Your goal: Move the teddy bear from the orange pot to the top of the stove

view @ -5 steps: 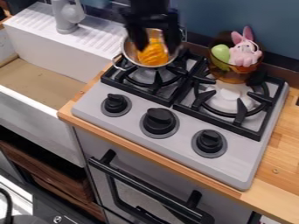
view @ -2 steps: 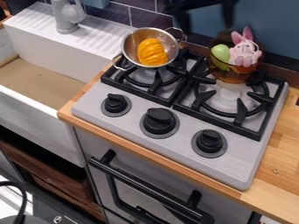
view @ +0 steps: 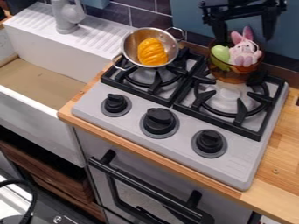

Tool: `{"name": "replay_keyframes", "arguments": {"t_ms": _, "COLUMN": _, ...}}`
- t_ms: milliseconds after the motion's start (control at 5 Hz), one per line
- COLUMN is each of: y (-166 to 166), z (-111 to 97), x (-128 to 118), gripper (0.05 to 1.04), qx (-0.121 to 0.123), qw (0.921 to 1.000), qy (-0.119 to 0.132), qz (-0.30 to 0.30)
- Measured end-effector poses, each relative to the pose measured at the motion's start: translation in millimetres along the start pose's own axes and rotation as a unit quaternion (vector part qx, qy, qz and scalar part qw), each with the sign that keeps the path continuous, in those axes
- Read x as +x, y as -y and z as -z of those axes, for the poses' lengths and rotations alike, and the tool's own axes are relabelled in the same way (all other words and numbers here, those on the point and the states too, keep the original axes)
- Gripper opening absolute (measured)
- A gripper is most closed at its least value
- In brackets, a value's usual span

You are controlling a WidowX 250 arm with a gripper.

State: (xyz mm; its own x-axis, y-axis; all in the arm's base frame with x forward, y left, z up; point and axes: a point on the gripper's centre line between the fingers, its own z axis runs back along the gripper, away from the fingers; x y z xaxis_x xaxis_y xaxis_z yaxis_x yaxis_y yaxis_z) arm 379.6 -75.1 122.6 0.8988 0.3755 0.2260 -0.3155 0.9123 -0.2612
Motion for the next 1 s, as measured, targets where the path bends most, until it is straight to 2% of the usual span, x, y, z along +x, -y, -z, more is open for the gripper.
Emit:
{"name": "replay_keyframes", "arguments": {"t_ms": 200, "y": 2, "z": 5, "x": -5, "gripper": 0.990, "qx": 0.016, "qw": 0.9998, "qy": 0.011, "qz": 0.000}}
{"name": "replay_keyframes", "arguments": {"t_ms": 600, "y": 8, "z": 25, "x": -13, "gripper": 0.990, "qx": 0.065, "qw": 0.9975, "qy": 0.028, "qz": 0.004}}
{"name": "replay_keyframes", "arguments": {"t_ms": 800, "y": 11, "z": 39, "x": -17, "gripper": 0.990, "qx": 0.079, "qw": 0.9966, "qy": 0.021, "qz": 0.009}}
{"name": "replay_keyframes", "arguments": {"t_ms": 1000, "y": 10, "z": 40, "x": -15, "gripper": 0.983, "qx": 0.080, "qw": 0.9963, "qy": 0.029, "qz": 0.007}}
